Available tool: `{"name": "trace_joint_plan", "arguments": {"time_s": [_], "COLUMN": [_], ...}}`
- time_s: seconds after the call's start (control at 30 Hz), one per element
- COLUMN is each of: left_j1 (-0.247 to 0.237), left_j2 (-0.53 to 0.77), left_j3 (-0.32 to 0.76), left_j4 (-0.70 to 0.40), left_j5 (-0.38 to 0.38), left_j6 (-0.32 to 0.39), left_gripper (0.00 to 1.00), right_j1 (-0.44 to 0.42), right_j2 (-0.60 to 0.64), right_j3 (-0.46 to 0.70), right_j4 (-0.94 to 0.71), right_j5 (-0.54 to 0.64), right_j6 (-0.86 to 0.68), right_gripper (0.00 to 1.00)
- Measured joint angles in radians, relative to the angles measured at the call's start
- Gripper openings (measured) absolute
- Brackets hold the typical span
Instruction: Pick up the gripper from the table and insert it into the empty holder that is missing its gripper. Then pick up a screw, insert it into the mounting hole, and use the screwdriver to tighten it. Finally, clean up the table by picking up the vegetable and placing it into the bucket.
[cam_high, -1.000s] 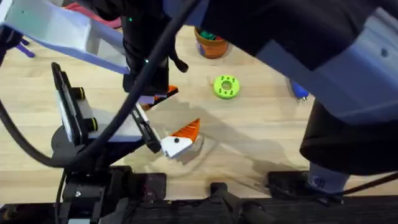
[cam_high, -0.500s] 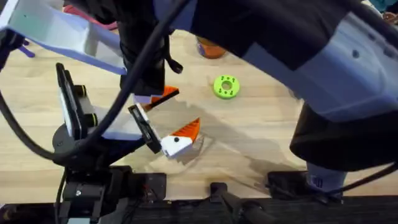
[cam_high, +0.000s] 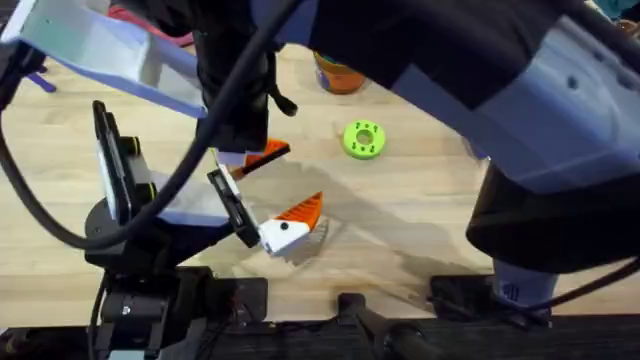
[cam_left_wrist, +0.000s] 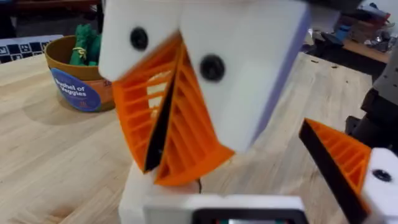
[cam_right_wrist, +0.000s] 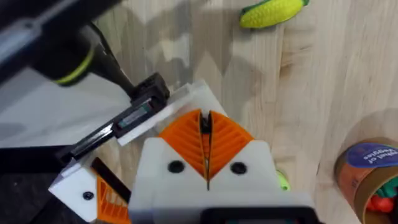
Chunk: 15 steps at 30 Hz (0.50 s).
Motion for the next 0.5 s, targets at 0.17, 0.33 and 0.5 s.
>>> {"name": "trace_joint_plan", "arguments": {"time_s": [0.17,0.33,0.5], "left_j1": [0.000,-0.003,-0.005], "left_j2": [0.000,-0.001,-0.001], "left_j3": [0.000,0.000,0.000], "left_j4": [0.000,-0.003,-0.005], "left_j5": [0.000,0.034,0.049], "left_j6": [0.000,0.007,0.008], "left_gripper": [0.985,0.985,0.985], "right_j1": [0.000,-0.024,-0.039], "right_j2": [0.000,0.000,0.000], "right_j3": [0.000,0.001,0.003], "right_j4": [-0.004,0.010,0.011], "right_j5": [0.000,0.045,0.057], "right_j6": [0.007,0.003,0.007], "right_gripper": [0.091,0.803,0.989]}}
